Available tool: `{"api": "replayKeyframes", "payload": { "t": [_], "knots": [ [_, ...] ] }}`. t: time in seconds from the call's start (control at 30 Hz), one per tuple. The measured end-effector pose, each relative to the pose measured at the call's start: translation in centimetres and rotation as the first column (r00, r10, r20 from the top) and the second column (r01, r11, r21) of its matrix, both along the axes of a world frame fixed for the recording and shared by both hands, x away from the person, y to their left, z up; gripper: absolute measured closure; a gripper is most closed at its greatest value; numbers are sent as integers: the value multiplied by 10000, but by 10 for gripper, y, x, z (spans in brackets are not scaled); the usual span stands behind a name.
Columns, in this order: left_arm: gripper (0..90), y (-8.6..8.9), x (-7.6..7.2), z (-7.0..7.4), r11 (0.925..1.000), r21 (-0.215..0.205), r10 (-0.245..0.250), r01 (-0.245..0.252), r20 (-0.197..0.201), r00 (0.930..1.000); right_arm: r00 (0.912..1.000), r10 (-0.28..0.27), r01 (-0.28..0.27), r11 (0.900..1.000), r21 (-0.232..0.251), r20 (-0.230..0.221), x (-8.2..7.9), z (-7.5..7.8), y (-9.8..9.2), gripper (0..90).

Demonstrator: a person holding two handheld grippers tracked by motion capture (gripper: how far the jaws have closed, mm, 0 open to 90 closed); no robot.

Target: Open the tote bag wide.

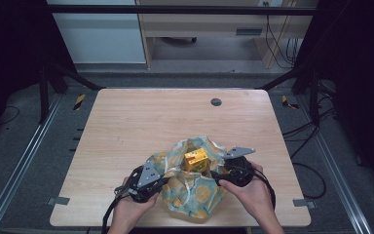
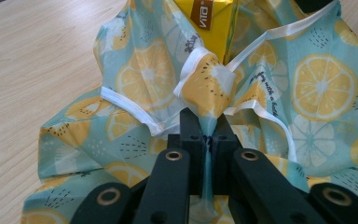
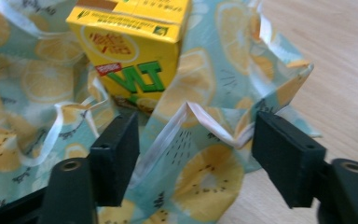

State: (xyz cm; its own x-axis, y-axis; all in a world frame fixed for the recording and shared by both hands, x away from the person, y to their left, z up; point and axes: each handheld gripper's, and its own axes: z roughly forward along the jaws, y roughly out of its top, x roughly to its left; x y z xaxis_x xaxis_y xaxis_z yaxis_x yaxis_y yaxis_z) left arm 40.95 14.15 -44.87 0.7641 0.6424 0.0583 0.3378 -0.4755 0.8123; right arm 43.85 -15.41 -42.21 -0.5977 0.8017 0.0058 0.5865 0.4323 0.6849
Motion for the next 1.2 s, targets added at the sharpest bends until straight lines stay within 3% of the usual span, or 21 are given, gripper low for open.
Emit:
{"api": "replayKeyframes", "payload": {
  "t": [0.2, 0.3, 0.4, 0.63, 0.8, 0.93, 1.2],
  "knots": [
    [874, -3, -2, -5, 9997, 198, -171, 173, -88, 9998, 10000, 56, -56, 10000, 42, 71, 5, -5, 6, 306],
    [876, -4, -3, -9, 9994, 290, -203, 207, -138, 9997, 9999, 28, -28, 10000, 7, 144, 8, -6, 8, 343],
    [877, -3, -3, -12, 9990, 373, -219, 226, -198, 9996, 9999, 124, -123, 9999, -71, 114, 12, -9, 9, 447],
    [878, 4, -2, -21, 9980, 624, -45, 65, -317, 9995, 9998, -3, 7, 9998, -204, 184, 18, -16, -1, 788],
    [878, 5, -1, -23, 9981, 613, -19, 41, -354, 9994, 9999, 37, -36, 10000, -76, 128, 22, -23, -9, 882],
    [877, 6, -1, -23, 9980, 636, -10, 33, -359, 9994, 9999, 115, -116, 9998, 132, 106, 21, -24, -10, 873],
    [877, 6, -2, -22, 9983, 575, -16, 33, -303, 9995, 9971, 0, -45, 9983, 586, 761, 14, -9, -8, 528]
  ]
}}
